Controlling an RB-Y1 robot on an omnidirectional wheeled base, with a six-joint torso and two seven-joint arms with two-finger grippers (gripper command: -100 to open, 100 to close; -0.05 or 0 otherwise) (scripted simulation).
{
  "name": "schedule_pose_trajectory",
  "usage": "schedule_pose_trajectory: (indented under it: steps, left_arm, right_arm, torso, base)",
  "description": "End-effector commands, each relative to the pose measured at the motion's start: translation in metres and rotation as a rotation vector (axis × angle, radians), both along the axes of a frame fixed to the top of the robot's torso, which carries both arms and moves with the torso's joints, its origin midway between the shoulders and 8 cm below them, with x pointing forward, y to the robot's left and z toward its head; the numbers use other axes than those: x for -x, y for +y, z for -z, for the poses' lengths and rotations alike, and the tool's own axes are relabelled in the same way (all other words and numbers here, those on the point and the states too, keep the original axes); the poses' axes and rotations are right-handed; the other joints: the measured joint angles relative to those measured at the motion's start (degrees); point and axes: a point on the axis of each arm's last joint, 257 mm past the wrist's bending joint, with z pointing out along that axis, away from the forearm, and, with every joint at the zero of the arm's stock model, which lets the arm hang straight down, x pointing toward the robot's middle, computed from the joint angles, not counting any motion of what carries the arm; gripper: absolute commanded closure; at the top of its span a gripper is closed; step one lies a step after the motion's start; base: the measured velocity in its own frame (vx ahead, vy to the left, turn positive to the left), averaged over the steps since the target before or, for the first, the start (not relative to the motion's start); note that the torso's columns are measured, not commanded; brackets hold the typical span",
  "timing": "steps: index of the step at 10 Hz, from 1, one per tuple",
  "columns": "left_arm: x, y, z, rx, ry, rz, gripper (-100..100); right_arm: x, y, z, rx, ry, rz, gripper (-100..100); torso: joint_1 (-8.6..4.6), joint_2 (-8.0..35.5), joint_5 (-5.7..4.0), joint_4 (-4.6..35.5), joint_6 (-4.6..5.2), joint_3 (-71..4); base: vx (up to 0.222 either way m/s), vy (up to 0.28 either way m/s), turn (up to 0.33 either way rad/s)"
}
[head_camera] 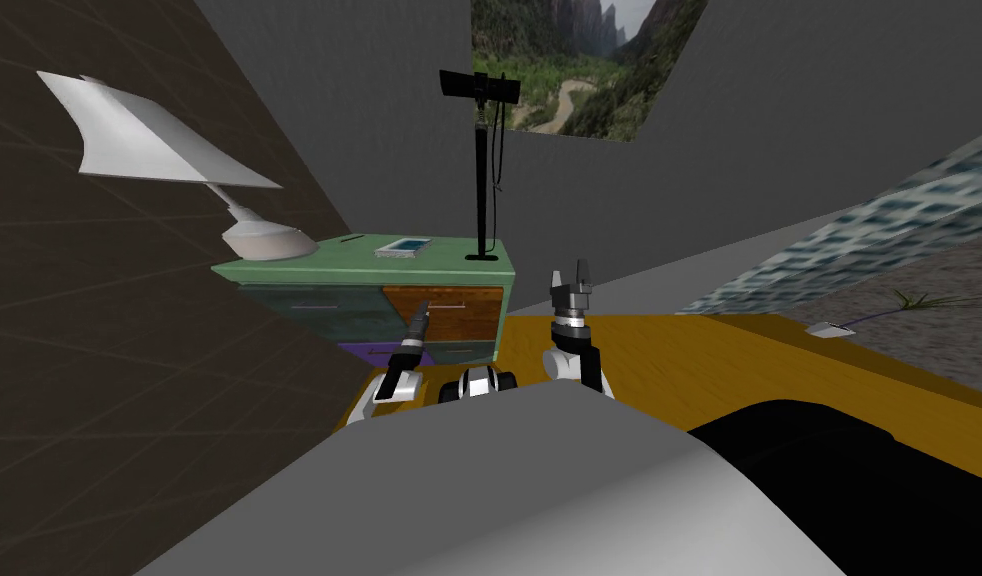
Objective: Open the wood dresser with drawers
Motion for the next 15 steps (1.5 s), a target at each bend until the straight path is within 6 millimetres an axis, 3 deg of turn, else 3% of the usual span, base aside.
schedule_pose_trajectory:
  steps: [1, 3, 9, 11, 13, 15]
  left_arm:
    - [0.001, -0.001, 0.008, 0.001, 0.002, 0.002, 100]
    - [-0.012, -0.007, -0.003, 0.010, -0.027, 0.022, 100]
    - [-0.042, -0.019, 0.013, 0.011, -0.008, 0.052, 100]
    - [-0.058, -0.027, 0.006, 0.016, -0.030, 0.074, 100]
    - [-0.062, -0.027, 0.018, 0.013, -0.006, 0.075, 100]
    - [-0.080, -0.036, 0.011, 0.016, -0.023, 0.098, 100]
  right_arm:
    - [0.000, 0.000, 0.000, 0.000, 0.000, 0.000, 0]
    - [0.000, 0.000, 0.000, 0.000, 0.000, 0.000, 0]
    - [0.000, 0.000, 0.000, 0.000, 0.000, 0.000, 0]
    - [0.000, 0.000, 0.000, 0.000, 0.000, 0.000, 0]
    - [0.000, 0.000, 0.000, 0.000, 0.000, 0.000, 0]
    - [0.000, 0.000, 0.000, 0.000, 0.000, 0.000, 0]
  torso:
    - [-0.03, 0.1, -0.01, 0.0, 0.00, 0.1]
    - [0.07, 0.0, 0.07, -0.1, 0.00, 0.1]
    - [-0.04, 0.0, -0.02, 0.0, 0.02, 0.0]
    - [-0.02, 0.2, -0.01, 0.0, -0.02, 0.1]
    - [-0.05, 0.0, -0.01, 0.0, 0.02, 0.0]
    - [-0.04, 0.1, -0.02, 0.0, -0.02, 0.0]
  base:
    - [-0.053, 0.001, 0.027]
    - [-0.064, -0.003, 0.056]
    - [-0.067, -0.010, 0.051]
    - [-0.098, -0.005, 0.113]
    - [-0.028, -0.004, -0.008]
    - [-0.084, -0.009, 0.110]
